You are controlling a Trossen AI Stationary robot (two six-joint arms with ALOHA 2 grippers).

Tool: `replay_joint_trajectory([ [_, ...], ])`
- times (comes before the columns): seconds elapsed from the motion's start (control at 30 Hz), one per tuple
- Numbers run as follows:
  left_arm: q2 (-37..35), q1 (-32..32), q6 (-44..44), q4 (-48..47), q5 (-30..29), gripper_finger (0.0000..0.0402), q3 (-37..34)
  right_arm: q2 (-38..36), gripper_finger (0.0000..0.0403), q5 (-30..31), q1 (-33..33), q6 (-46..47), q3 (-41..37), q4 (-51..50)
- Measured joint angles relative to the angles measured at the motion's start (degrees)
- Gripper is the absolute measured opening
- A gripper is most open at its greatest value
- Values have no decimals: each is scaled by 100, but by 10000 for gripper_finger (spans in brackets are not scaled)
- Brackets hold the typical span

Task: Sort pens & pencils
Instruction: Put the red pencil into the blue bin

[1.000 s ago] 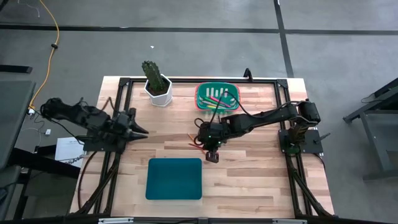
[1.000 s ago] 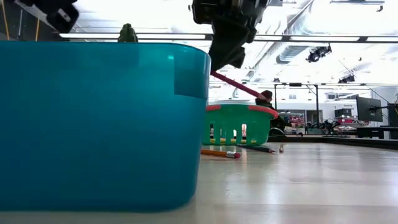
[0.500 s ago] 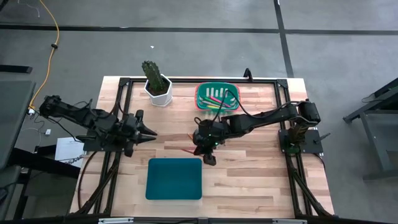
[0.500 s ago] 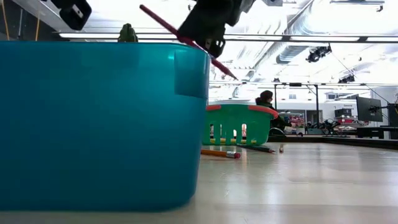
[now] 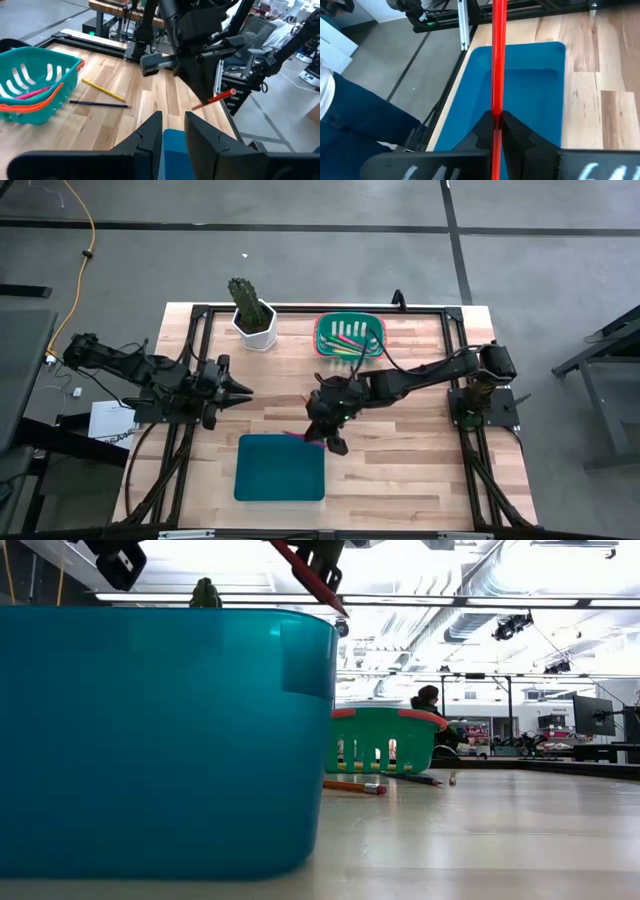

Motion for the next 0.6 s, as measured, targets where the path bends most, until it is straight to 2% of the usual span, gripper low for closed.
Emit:
replay_joint_trajectory([
  [0.4,9,1,40,299,-10,72,0,0,5,-323,11,52,0,926],
  [0.6,9,1,27,301,-10,72,0,0,10,-388,13,159,0,1026],
])
